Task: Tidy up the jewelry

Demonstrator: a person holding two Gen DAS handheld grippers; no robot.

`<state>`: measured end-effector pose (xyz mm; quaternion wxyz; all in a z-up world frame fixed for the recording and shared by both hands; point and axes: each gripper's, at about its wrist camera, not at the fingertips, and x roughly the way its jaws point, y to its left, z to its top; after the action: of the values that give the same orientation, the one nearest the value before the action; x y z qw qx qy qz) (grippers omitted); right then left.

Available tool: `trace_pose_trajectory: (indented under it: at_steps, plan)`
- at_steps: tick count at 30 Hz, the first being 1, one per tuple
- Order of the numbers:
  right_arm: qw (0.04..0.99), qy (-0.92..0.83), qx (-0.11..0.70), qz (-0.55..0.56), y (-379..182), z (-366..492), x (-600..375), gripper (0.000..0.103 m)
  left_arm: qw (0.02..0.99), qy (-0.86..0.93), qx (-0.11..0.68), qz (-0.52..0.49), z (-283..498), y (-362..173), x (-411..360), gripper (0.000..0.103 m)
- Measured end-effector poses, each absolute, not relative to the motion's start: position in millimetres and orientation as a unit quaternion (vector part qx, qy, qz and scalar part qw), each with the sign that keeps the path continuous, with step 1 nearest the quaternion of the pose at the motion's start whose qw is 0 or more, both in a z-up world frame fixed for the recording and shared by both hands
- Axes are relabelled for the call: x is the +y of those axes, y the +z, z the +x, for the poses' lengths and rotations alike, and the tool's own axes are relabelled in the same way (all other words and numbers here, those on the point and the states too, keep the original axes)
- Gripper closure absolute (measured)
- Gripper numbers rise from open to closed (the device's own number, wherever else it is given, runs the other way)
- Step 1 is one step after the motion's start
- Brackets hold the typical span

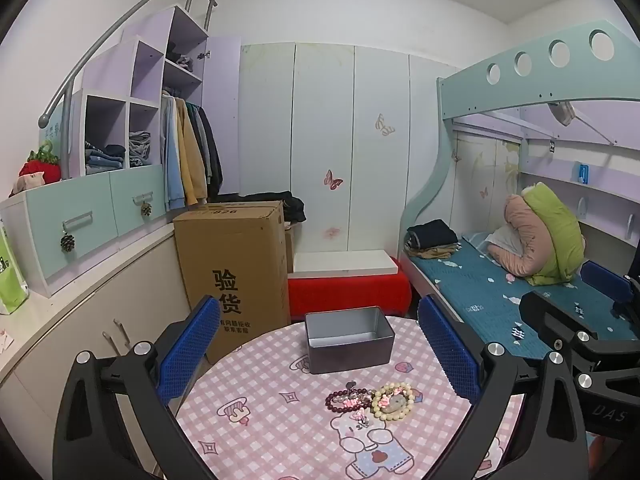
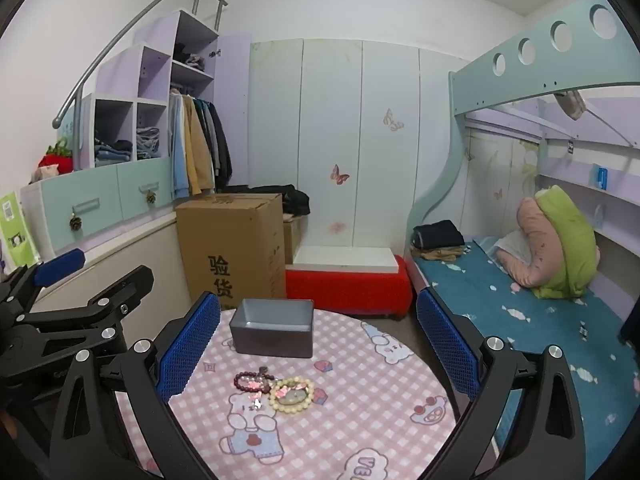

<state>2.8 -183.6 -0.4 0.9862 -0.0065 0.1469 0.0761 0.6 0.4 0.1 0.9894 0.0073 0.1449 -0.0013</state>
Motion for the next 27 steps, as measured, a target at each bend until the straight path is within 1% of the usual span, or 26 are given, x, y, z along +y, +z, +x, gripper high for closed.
trace_pose_trajectory:
  at_steps: [27]
  plan:
    - [0.986,0.076,0.146,-0.007,-0.1,1.3,-182.9,0.007,0.99,-0.002,0.144,0.007,0.3,0.0,0.2,0.007]
